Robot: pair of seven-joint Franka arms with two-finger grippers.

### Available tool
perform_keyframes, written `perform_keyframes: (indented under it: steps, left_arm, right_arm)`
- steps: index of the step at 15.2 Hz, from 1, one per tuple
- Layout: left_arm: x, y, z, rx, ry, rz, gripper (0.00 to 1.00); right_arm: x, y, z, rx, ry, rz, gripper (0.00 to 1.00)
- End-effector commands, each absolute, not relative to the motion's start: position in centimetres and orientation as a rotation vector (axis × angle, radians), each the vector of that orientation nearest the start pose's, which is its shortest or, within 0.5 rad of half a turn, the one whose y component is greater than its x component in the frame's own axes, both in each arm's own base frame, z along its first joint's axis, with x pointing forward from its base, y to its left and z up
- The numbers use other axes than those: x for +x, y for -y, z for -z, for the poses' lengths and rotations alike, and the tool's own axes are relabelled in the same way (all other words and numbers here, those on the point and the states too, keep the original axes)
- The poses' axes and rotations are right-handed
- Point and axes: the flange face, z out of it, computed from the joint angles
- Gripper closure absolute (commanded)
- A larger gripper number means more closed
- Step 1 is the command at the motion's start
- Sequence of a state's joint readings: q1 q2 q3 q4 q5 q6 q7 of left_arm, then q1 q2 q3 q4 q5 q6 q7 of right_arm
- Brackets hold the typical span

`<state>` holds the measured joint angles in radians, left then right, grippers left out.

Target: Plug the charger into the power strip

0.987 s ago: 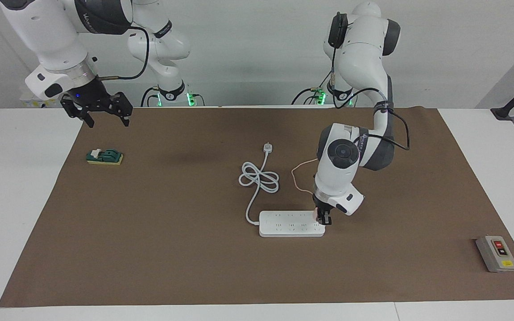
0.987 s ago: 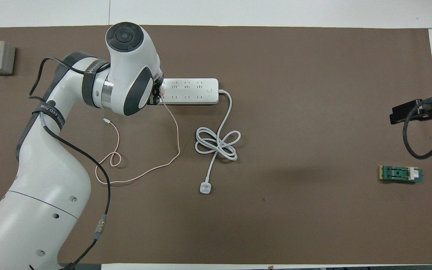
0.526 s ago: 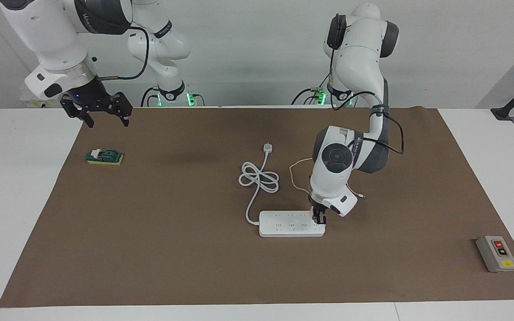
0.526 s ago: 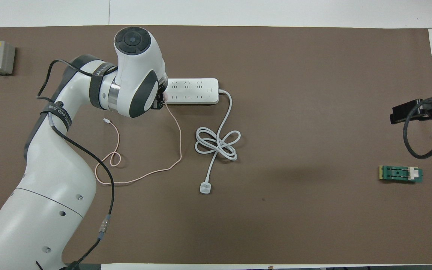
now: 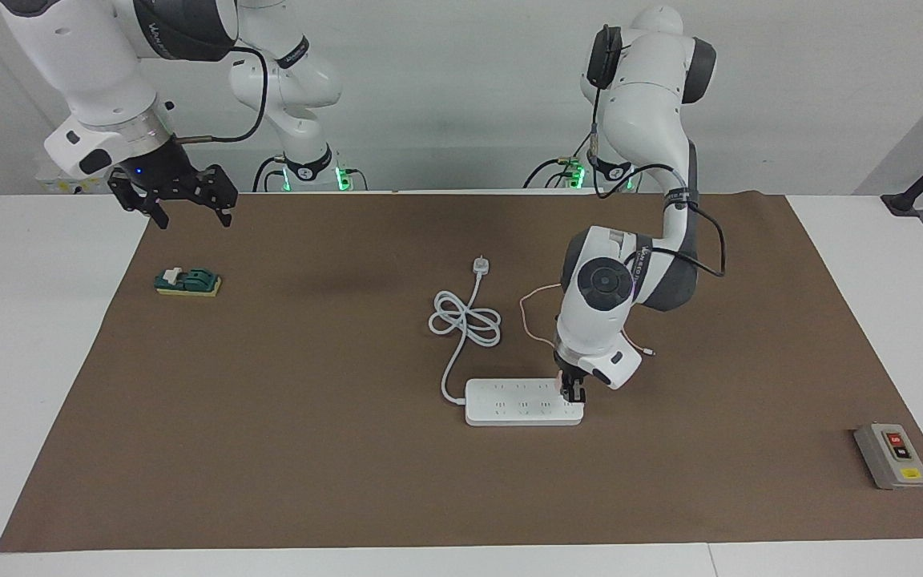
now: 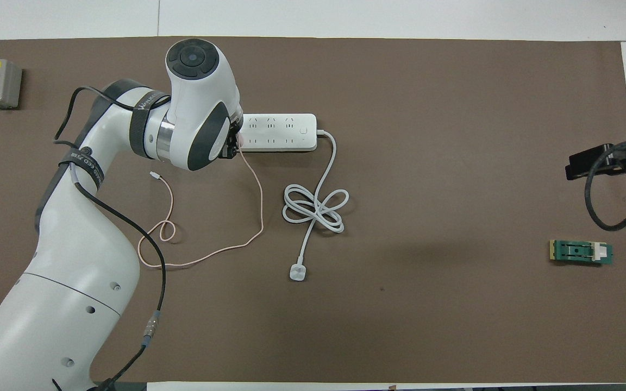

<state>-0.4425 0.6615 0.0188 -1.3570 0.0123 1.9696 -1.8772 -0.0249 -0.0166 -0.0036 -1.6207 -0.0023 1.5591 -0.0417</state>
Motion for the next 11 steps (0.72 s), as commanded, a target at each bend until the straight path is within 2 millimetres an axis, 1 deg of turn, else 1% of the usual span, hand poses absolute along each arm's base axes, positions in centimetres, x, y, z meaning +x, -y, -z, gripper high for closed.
perform_keyframes:
  steps: [1,2,3,4,5,7,8,9,10,11]
  left_arm:
    - [65.3,30.2,-31.3,-2.336,2.014,-0.084,0.51]
    - [65.4,30.0,-32.6,-2.351,2.021,-0.074,0.41]
    - [65.6,29.4,-34.0,-2.351,2.040,-0.069,0.26]
    - [65.5,28.8,-35.7,-2.346,2.049,-0.068,0.08]
    - [65.5,27.8,-36.7,-2.325,2.044,-0.084,0.00]
    - [65.2,27.3,-40.0,-2.366,1.985,-0.124,0.00]
    - [65.1,26.7,-41.5,-2.388,1.948,-0.147,0.00]
    - [65.1,26.1,-43.6,-2.432,1.911,-0.150,0.00]
    - [65.5,24.6,-45.1,-2.455,1.903,-0.141,0.00]
    - [65.8,23.1,-46.2,-2.483,1.884,-0.136,0.00]
  right_arm:
    - [54.2,1.8,-61.2,-3.125,0.000,-0.059,0.00]
    - [54.2,1.8,-61.2,-3.124,0.002,-0.059,0.00]
    - [54.2,1.8,-61.2,-3.125,0.000,-0.059,0.00]
    - [54.2,1.8,-61.2,-3.124,0.000,-0.061,0.00]
    - [54.2,1.8,-61.2,-3.125,0.000,-0.059,0.00]
    - [54.2,1.8,-61.2,-3.124,0.005,-0.061,0.00]
    - [54.2,1.8,-61.2,-3.124,0.002,-0.059,0.00]
    - [54.2,1.8,-61.2,-3.125,0.000,-0.059,0.00]
    - [54.2,1.8,-61.2,-3.125,-0.003,-0.059,0.00]
    - [54.1,1.7,-61.1,-3.124,0.000,-0.064,0.00]
